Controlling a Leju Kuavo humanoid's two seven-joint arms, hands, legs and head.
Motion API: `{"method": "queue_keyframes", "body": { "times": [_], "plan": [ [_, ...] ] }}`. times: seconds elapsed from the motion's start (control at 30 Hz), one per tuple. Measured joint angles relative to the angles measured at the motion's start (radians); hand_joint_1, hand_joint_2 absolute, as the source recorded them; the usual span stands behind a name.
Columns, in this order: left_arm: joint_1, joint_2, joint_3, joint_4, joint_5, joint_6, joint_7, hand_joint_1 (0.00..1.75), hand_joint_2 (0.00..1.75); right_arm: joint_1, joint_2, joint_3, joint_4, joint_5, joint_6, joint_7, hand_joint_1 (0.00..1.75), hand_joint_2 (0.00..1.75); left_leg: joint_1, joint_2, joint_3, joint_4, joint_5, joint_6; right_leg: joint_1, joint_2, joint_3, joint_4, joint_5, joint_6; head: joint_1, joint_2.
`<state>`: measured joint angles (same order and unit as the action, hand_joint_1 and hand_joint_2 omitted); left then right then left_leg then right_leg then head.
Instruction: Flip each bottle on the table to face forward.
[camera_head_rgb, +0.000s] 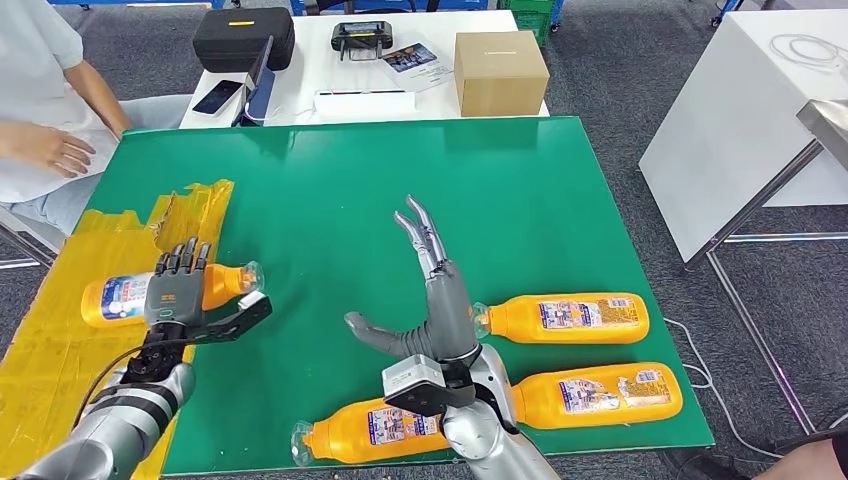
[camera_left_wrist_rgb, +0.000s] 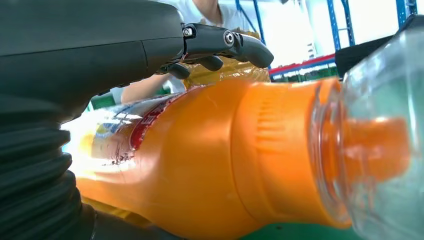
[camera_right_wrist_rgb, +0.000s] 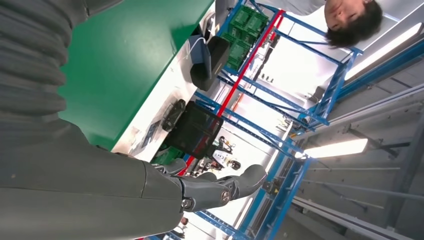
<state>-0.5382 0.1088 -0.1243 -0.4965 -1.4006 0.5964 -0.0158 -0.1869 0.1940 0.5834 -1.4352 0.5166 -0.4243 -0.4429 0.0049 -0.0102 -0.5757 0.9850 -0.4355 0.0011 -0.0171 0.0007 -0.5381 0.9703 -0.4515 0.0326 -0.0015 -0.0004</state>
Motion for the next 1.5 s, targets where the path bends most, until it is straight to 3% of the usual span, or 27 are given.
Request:
{"method": "queue_keyframes", "body": {
  "times": [0.17,0.27,0.37,0.53,0.87,1.17,1.33,1.5],
  "plan": [
    [0.009,-0.017,0.04,-0.004,0.091,-0.003,-0.1,0.0,1.75,0.0,0.0,-0.001,0.007,-0.002,0.001,0.0,0.0,1.75,0.0,0.0,0.0,0.0,0.0,0.0,0.0,0.0,0.0,0.0,0.0,0.0,0.0,0.0],
    [0.029,-0.028,0.068,-0.026,0.199,-0.019,-0.215,0.0,1.75,-0.001,-0.001,-0.001,0.011,-0.004,0.001,-0.001,0.0,1.75,0.0,0.0,0.0,0.0,0.0,0.0,0.0,0.0,0.0,0.0,0.0,0.0,0.0,0.0],
    [0.063,-0.038,0.089,-0.067,0.307,-0.042,-0.321,0.0,1.75,-0.001,-0.002,-0.001,0.015,-0.008,0.001,-0.001,0.0,1.75,0.0,0.0,0.0,0.0,0.0,0.0,0.0,0.0,-0.001,0.0,0.0,0.0,0.0,0.0],
    [0.133,-0.045,0.11,-0.183,0.453,-0.09,-0.415,0.0,1.75,0.0,-0.007,-0.002,0.021,-0.01,0.0,-0.002,0.0,1.75,0.0,0.001,-0.001,0.0,0.0,0.0,0.0,0.0,-0.001,0.0,0.0,0.0,0.0,0.0],
    [0.258,-0.047,0.119,-0.409,0.6,-0.13,-0.475,0.0,1.75,0.0,-0.014,-0.002,0.028,0.002,0.007,0.0,0.0,1.75,0.0,0.001,-0.002,0.0,0.0,0.0,0.0,0.0,-0.003,0.0,0.0,0.0,0.0,0.0],
    [0.312,-0.056,0.141,-0.54,0.691,-0.142,-0.522,0.0,1.75,-0.001,-0.022,-0.001,0.043,0.056,0.032,0.027,0.0,1.75,0.0,0.001,-0.003,0.0,0.0,0.0,0.0,0.0,-0.003,0.0,0.0,0.0,0.0,0.0],
    [0.363,-0.09,0.172,-0.668,0.899,-0.265,-0.612,0.0,1.75,-0.02,-0.043,0.031,0.057,0.197,0.108,0.092,0.0,1.75,0.0,0.001,-0.003,0.0,0.0,0.0,0.0,0.0,-0.004,0.0,0.0,0.0,0.0,0.0],
    [0.413,-0.14,0.2,-0.839,1.039,-0.382,-0.621,0.0,1.75,-0.038,-0.073,0.078,0.071,0.28,0.174,0.126,0.0,1.75,0.0,0.001,-0.005,0.0,0.0,0.0,0.0,0.0,-0.005,0.0,0.0,0.0,0.0,0.0]
  ]
}}
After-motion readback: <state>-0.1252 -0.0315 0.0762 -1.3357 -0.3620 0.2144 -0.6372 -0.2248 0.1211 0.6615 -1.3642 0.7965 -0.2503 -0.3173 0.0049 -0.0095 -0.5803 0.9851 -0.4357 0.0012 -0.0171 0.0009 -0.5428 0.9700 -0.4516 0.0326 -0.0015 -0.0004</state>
